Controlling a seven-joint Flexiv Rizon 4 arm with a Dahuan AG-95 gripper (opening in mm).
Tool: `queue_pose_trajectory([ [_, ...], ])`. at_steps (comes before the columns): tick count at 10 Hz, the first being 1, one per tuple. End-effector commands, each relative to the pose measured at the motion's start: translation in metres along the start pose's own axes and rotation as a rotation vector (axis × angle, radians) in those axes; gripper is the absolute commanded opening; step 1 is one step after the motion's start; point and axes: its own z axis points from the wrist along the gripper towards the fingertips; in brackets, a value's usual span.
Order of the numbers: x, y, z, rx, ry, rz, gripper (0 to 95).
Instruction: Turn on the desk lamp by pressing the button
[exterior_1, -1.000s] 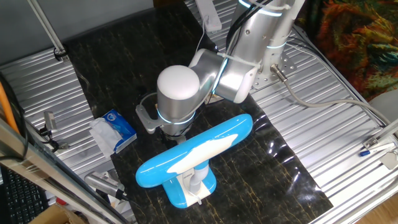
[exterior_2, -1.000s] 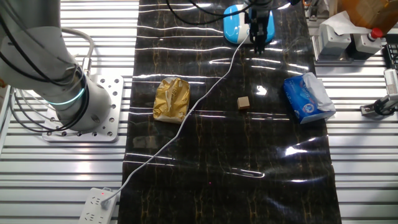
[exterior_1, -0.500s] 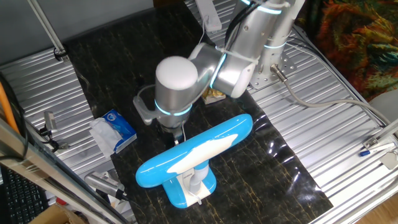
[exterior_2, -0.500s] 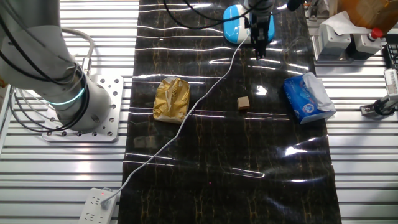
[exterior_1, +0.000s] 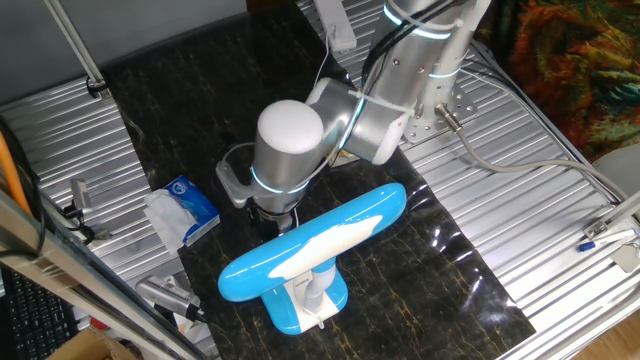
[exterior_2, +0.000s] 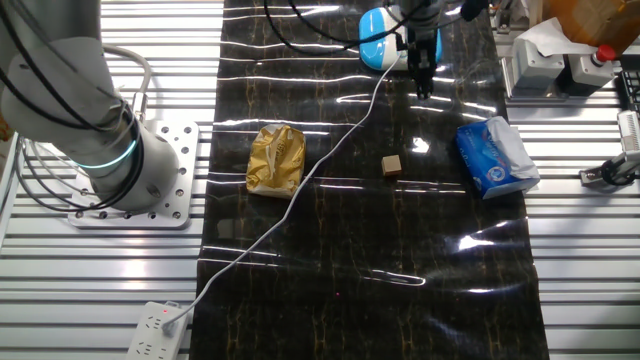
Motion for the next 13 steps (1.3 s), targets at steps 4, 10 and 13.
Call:
queue_pose_trajectory([
  [4, 0.004, 0.013, 0.003, -0.002, -0.001, 0.012, 95.0],
  [10, 0.017, 0.012, 0.009, -0.034, -0.036, 0.022, 95.0],
  [13, 0.019, 0.015, 0.008, -0.058, -0.052, 0.053, 95.0],
])
